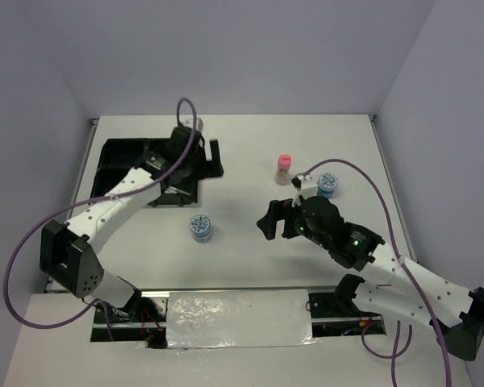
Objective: Sort the stationery into containers
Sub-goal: Pick up the stationery from the center of the board.
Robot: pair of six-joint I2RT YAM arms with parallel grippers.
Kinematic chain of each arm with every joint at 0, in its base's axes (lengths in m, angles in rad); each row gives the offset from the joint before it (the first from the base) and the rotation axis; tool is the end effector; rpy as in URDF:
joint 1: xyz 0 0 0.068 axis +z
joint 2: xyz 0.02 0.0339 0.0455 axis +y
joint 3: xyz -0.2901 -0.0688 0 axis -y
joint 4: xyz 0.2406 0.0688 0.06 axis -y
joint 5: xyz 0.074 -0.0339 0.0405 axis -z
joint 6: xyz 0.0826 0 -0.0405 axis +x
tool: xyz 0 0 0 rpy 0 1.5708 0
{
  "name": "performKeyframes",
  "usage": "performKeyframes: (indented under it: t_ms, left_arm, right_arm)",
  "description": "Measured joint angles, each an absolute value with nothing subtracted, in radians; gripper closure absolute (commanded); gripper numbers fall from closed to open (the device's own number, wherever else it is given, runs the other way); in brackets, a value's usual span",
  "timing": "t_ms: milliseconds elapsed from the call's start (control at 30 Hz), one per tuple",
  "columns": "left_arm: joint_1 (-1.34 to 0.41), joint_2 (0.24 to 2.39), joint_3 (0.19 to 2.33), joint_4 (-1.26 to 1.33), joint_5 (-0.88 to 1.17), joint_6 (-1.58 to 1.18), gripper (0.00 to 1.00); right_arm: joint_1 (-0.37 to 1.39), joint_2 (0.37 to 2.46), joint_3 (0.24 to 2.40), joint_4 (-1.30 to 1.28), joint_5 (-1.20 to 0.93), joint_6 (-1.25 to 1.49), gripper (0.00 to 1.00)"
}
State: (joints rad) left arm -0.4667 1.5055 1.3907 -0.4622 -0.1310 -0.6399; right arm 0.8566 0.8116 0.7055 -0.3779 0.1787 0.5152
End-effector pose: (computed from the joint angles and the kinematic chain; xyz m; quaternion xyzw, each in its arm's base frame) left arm 0.3421 -0.1603 0.3500 -0.1070 0.8712 -0.2010 0.4349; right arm 0.1443 0.1440 0.2859 -0.0994 0.8480 0.2671 0.4469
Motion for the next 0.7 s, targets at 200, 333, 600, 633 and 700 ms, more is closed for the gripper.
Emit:
performKeyframes:
  t_ms: [200, 333, 600, 633, 700]
  left_arm:
    - [-0.597, 1.435, 1.145, -0.632, -0.231, -0.597, 0.01]
    - [-0.633, 1.369, 1.055, -0.653, -0.242, -0.58, 0.01]
    - [-0.659, 1.344, 0.977, -0.612, -0.224, -0.575, 0.01]
    - [-0.667, 1.349, 0.975, -0.612, -0.224, -0.575, 0.01]
    - [-0.678, 1.364, 0.975, -0.603, -0.223, -0.575, 0.01]
  right_arm:
    - [0.857, 0.714, 0.706, -0.427, 0.131, 0.504, 0.0]
    - [0.857, 0.709, 0.701, -0.442, 0.105, 0.495, 0.0]
    - [0.857, 0.708, 0.663, -0.45, 0.075, 0.493, 0.0]
    - [0.857, 0.708, 0.66, -0.451, 0.072, 0.493, 0.0]
    - [0.857, 0.708, 0.659, -0.45, 0.067, 0.493, 0.0]
